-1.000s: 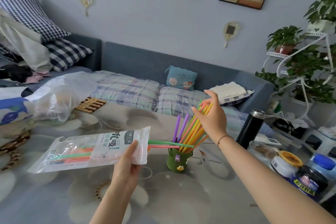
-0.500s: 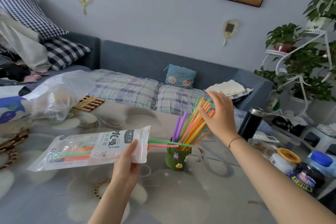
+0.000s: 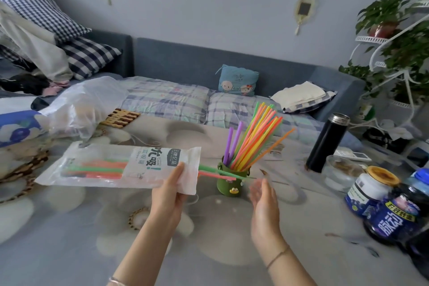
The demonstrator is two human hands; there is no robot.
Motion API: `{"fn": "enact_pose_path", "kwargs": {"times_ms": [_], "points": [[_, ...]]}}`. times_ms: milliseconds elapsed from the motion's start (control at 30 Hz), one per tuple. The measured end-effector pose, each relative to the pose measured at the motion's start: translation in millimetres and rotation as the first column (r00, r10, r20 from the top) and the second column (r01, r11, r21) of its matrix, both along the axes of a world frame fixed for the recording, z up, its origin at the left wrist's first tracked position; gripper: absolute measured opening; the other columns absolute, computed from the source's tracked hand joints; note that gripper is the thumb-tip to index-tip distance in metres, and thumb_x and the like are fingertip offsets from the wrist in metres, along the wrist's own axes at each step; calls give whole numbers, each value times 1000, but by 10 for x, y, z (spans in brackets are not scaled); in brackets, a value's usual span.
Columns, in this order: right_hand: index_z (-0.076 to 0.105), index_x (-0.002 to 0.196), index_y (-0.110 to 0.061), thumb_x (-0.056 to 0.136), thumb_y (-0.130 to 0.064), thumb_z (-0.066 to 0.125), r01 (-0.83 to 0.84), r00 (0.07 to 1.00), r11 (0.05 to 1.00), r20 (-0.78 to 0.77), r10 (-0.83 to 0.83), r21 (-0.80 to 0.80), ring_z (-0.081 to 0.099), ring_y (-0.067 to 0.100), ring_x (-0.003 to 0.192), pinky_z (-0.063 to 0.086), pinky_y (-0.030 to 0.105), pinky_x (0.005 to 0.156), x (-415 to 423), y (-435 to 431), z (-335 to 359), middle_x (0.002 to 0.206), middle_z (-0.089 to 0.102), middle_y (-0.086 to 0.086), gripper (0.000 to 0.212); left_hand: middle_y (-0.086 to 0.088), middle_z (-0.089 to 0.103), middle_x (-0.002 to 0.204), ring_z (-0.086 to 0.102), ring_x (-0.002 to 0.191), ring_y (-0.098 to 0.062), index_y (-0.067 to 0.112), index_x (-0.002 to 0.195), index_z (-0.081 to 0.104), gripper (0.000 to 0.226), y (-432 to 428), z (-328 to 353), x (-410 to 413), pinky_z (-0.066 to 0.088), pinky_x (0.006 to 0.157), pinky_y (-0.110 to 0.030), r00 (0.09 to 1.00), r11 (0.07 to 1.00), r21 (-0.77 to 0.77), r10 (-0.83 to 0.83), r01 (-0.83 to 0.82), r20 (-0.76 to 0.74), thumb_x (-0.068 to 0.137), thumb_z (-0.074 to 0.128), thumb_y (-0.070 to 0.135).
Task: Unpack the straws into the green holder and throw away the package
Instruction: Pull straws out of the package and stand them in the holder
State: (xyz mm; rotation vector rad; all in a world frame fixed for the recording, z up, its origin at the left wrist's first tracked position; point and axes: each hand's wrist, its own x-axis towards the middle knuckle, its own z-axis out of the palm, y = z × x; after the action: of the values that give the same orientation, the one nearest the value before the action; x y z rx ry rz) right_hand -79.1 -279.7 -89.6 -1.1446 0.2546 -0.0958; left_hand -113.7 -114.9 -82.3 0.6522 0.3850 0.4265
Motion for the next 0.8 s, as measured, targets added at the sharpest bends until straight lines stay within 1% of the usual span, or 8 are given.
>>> {"fn": "enact_pose_path", "kwargs": {"times_ms": [67, 133, 267, 367, 433, 600, 733, 800], "points": [[51, 122, -4, 101, -30, 30, -128, 986, 964, -70, 148, 234, 53, 22, 109, 38, 31, 99, 15, 20, 19, 107, 60, 8, 39, -4, 70, 108, 66, 94, -19, 17, 111, 63, 24, -58, -4, -56, 59, 62, -27, 1000, 993, 115, 0, 3, -26, 88, 65, 9], [56, 116, -3, 101, -32, 28, -190, 967, 915, -93, 237, 355, 54, 25, 110, 40, 32, 99, -1, 47, -13, 111, 61, 12, 43, -6, 71, 108, 67, 96, -21, 17, 104, 65, 20, -128, 0, -96, 58, 73, -34, 998, 974, 227, 4, 11, -68, 85, 69, 11], [60, 103, -7, 101, -35, 27, -233, 923, 863, -178, 341, 448, 56, 28, 105, 40, 34, 95, -76, 154, -99, 107, 62, 11, 44, -8, 74, 102, 70, 86, -15, 10, 107, 68, 29, -256, 38, -143, 56, 60, -18, 997, 838, 545, 25, 17, -70, 78, 77, 10], [60, 98, -8, 100, -34, 33, -202, 900, 826, -233, 368, 526, 58, 26, 98, 40, 38, 98, -152, 229, -95, 96, 66, 13, 37, 7, 74, 93, 71, 78, -4, 27, 92, 68, 27, -343, 69, -174, 57, 61, -18, 998, 710, 701, -49, 59, -34, 76, 78, 8], [61, 98, -9, 100, -32, 36, -210, 898, 821, -226, 376, 531, 67, 24, 86, 48, 38, 90, -191, 249, -134, 85, 74, 11, 34, 14, 71, 90, 69, 77, 1, 33, 89, 65, 31, -386, 80, -189, 56, 60, -17, 997, 653, 753, -68, 76, -41, 76, 79, 10], [59, 107, -12, 97, -29, 45, -294, 884, 864, -227, 408, 410, 65, 27, 85, 53, 40, 72, -229, 222, -110, 94, 68, 13, 24, 16, 67, 93, 66, 85, -3, 37, 91, 60, 34, -416, 96, -174, 55, 59, -15, 996, 604, 792, -62, 83, -57, 75, 80, 14], [58, 84, -12, 97, -37, 43, -420, 905, 902, -126, 407, -105, 49, 12, 46, 39, 22, 44, -248, 204, -104, 56, 53, 4, 31, 9, 70, 98, 66, 90, -8, 27, 98, 64, 32, -378, 109, -157, 56, 62, -17, 999, 694, 719, -22, 35, -27, 75, 80, 12], [57, 85, -13, 98, -32, 43, -405, 911, 885, -16, 412, -228, 46, 3, 41, 34, 16, 40, -246, 190, -117, 55, 50, -3, 26, 1, 73, 100, 69, 92, -17, 24, 96, 66, 27, -327, 93, -145, 59, 73, -31, 999, 774, 633, 5, 25, -45, 75, 80, 13]]}}
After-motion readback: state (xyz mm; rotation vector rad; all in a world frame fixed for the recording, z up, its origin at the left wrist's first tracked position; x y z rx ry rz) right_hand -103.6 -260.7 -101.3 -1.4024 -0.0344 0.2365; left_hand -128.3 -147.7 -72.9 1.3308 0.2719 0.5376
